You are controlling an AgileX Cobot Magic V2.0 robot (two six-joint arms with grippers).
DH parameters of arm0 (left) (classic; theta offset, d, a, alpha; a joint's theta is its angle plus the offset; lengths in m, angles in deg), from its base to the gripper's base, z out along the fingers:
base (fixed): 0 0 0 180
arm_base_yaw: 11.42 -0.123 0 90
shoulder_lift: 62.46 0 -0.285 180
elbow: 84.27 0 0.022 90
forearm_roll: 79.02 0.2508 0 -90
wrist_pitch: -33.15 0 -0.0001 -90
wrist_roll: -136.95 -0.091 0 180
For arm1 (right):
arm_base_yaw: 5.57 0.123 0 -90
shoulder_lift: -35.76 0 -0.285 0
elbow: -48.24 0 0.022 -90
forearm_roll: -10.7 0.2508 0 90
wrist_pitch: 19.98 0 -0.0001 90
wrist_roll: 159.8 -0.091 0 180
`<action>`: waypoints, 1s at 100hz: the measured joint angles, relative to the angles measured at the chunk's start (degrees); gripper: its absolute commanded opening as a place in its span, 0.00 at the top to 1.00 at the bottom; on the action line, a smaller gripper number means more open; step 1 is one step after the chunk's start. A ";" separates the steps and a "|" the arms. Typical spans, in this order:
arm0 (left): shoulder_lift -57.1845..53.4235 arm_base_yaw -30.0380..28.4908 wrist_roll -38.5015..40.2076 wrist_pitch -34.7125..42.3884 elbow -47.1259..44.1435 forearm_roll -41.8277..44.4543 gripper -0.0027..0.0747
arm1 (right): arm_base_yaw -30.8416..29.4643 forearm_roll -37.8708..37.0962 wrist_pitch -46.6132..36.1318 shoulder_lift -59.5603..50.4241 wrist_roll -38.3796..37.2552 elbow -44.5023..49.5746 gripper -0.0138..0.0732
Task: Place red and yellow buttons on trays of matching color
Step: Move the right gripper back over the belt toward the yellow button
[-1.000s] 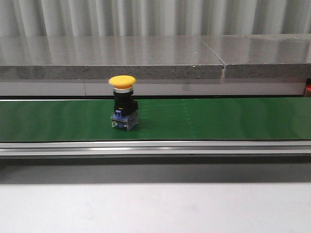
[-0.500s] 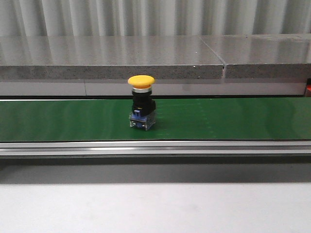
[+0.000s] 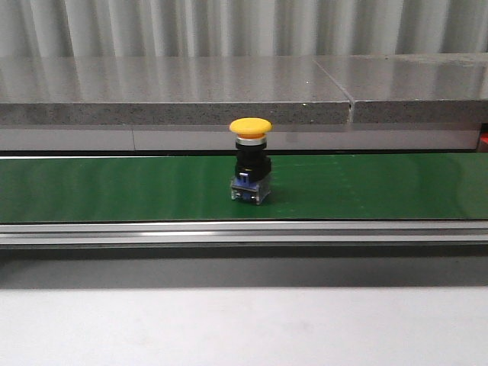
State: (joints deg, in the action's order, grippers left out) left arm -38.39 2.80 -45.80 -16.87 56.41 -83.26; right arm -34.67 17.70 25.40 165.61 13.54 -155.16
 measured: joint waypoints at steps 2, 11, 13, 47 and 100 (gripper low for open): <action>0.00 0.00 0.00 0.00 0.00 0.00 0.99 | 0.00 0.09 -0.10 0.00 0.00 0.00 0.24; 0.00 0.00 0.00 0.00 0.00 0.00 0.99 | 0.00 0.22 -0.21 0.00 0.00 0.00 0.25; 0.00 0.00 0.00 0.00 0.00 0.00 0.99 | 0.00 0.22 -0.21 0.00 0.00 0.00 0.25; 0.00 0.00 0.00 0.00 0.00 0.00 0.99 | 0.00 0.36 0.56 -7.34 0.11 0.00 0.25; 0.00 0.00 0.00 0.00 0.00 0.00 0.99 | 3.50 0.36 3.67 -33.43 2.85 15.37 0.25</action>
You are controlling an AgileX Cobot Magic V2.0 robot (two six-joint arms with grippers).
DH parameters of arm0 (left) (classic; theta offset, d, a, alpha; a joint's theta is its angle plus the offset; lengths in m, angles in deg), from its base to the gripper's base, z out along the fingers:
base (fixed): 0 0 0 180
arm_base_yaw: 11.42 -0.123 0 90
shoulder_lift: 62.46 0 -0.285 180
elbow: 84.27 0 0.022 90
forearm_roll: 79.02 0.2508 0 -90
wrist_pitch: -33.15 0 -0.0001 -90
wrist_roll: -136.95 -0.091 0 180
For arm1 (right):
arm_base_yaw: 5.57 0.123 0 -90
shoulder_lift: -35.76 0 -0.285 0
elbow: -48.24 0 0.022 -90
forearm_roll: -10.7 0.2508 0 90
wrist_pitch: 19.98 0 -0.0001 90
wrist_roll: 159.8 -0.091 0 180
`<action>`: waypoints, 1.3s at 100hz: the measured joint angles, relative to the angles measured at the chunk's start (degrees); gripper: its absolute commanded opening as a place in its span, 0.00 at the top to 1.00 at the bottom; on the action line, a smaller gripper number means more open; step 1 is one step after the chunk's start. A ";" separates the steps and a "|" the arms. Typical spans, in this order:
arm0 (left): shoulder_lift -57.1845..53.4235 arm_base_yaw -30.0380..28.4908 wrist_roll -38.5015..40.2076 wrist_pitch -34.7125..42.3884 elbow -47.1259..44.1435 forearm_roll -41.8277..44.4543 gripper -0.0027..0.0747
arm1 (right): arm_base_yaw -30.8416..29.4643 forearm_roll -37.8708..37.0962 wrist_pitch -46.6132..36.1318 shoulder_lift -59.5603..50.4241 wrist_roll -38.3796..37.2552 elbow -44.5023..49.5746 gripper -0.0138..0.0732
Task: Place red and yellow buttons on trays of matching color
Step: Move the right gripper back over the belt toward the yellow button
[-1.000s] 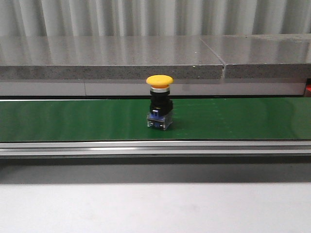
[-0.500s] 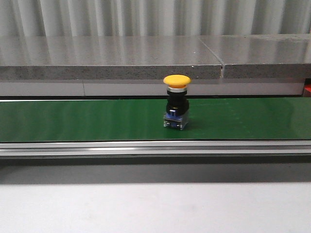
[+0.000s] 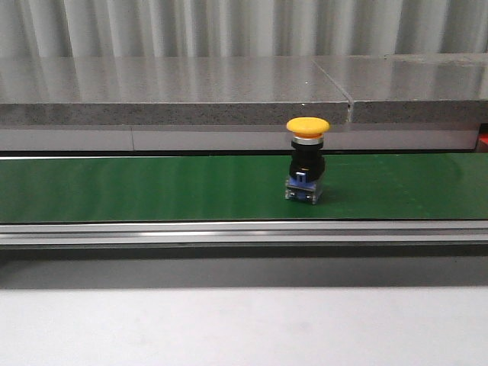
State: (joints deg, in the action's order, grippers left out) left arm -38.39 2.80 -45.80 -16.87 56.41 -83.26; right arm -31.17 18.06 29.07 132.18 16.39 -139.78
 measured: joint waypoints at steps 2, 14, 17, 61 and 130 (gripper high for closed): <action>0.00 0.00 0.00 0.00 0.00 0.00 0.99 | 0.21 0.00 0.20 -1.05 0.10 0.88 0.25; 0.00 0.00 0.00 0.00 0.00 0.00 0.99 | 1.42 0.00 1.26 -6.53 1.16 5.82 0.25; 0.00 0.00 0.00 0.00 0.00 0.00 0.99 | 1.84 0.00 1.38 -8.02 1.36 6.93 0.25; 0.00 0.00 0.00 0.00 0.00 0.00 0.99 | 11.31 0.00 7.57 -21.00 3.06 17.79 0.25; 0.00 0.00 0.00 0.00 -0.09 0.00 0.99 | 31.08 1.73 16.11 -14.51 11.40 19.67 0.25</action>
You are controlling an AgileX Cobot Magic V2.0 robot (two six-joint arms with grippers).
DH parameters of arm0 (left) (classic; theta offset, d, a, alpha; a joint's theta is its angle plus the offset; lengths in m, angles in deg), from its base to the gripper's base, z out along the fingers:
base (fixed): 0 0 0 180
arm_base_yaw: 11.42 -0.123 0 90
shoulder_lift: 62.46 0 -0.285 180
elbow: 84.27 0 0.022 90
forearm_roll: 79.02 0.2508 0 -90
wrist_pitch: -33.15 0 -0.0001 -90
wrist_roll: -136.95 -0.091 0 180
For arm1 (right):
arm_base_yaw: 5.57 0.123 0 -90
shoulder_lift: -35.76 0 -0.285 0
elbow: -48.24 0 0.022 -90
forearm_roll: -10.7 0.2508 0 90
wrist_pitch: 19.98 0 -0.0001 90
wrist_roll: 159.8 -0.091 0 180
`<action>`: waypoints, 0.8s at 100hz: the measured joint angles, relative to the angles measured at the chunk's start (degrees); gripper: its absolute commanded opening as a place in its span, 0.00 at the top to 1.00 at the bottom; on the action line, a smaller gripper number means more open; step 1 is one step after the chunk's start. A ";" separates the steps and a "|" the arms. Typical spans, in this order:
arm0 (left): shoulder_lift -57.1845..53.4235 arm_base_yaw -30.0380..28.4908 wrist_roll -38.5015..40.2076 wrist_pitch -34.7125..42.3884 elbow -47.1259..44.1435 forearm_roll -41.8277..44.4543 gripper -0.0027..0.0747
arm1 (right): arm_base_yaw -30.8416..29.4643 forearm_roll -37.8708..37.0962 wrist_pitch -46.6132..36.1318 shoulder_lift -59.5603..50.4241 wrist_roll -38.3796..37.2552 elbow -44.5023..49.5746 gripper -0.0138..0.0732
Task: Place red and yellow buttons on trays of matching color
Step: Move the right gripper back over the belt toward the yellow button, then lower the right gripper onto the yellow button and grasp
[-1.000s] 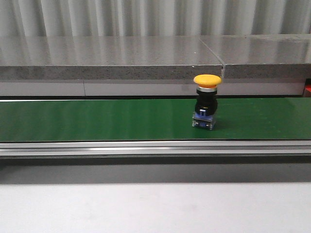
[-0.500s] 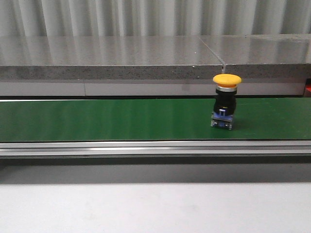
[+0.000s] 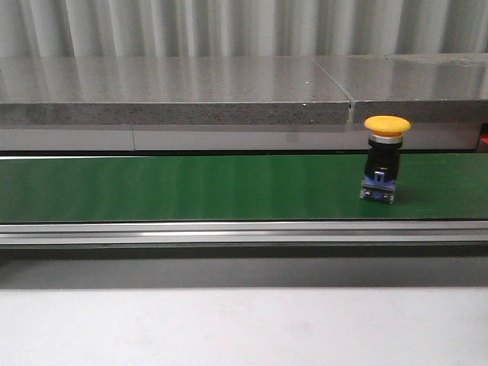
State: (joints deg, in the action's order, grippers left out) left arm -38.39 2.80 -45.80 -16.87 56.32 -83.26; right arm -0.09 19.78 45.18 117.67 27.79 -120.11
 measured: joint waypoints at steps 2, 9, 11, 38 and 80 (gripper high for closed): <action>0.00 0.00 0.00 0.00 0.00 0.00 0.99 | 0.52 0.15 -0.13 0.66 0.32 0.00 0.25; 0.00 0.00 0.00 0.00 0.00 0.00 0.99 | 2.16 0.47 -1.13 2.66 1.51 0.00 0.25; 0.00 0.00 0.00 0.00 0.00 0.00 0.99 | 2.59 0.47 -1.51 3.24 1.84 0.00 0.25; 0.00 0.00 0.00 0.00 0.00 0.00 0.99 | 5.68 0.68 -8.22 9.21 4.22 0.00 0.25; 0.00 0.00 0.00 0.00 0.00 0.00 0.99 | 6.04 0.72 -17.68 15.23 5.84 0.00 0.31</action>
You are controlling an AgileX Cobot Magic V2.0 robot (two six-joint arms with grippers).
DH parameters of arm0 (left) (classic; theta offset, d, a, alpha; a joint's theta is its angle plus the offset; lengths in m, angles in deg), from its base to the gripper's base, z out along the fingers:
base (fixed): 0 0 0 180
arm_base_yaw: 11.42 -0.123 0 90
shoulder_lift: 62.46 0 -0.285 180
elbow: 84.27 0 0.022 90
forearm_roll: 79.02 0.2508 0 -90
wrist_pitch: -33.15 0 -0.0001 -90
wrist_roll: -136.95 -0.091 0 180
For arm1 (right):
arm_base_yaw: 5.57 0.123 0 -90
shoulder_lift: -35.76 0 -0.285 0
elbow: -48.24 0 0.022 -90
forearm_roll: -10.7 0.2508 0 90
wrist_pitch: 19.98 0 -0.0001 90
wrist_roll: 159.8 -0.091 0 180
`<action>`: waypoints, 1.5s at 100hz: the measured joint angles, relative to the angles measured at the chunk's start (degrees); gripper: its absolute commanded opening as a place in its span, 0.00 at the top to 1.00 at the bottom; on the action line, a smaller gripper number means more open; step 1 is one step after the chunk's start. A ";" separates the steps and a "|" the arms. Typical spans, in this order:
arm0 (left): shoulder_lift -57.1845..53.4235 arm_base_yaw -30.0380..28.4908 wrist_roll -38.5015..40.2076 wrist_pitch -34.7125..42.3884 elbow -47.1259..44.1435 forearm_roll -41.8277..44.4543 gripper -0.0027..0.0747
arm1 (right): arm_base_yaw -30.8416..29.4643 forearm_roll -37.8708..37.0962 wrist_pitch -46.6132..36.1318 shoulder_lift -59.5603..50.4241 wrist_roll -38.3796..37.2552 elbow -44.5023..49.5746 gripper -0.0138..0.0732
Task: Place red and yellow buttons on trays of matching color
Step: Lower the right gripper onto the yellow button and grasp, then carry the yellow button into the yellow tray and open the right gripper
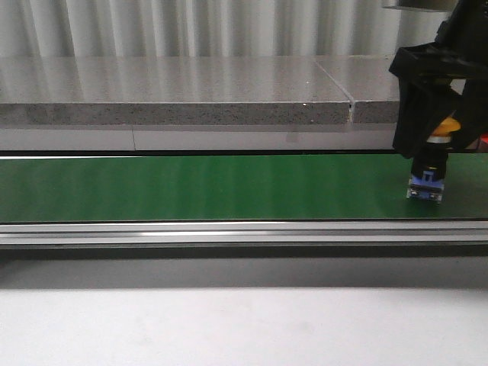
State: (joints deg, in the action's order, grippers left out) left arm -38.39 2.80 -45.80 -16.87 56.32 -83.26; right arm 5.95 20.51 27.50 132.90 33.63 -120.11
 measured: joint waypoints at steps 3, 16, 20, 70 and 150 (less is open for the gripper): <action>0.00 0.00 0.00 0.00 0.00 0.00 0.99 | 0.00 0.00 -0.51 0.02 0.00 0.00 0.35; 0.00 0.00 0.00 0.00 0.00 0.00 0.99 | 0.00 0.00 -1.40 0.02 0.00 0.00 0.56; 0.00 0.00 0.00 0.00 0.00 0.00 0.99 | 0.00 0.09 -1.46 0.02 0.00 0.00 0.60; 0.00 0.00 0.00 0.00 0.00 0.00 0.99 | -5.19 0.29 -0.97 -5.28 -7.86 0.00 0.64; 0.00 0.00 0.00 0.00 0.00 0.00 0.99 | -39.75 0.35 -0.06 -13.71 -14.47 2.55 0.64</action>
State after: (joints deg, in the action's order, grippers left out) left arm -38.39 2.80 -45.80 -16.87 56.32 -83.26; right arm -33.80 20.86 27.44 119.19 19.16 -117.56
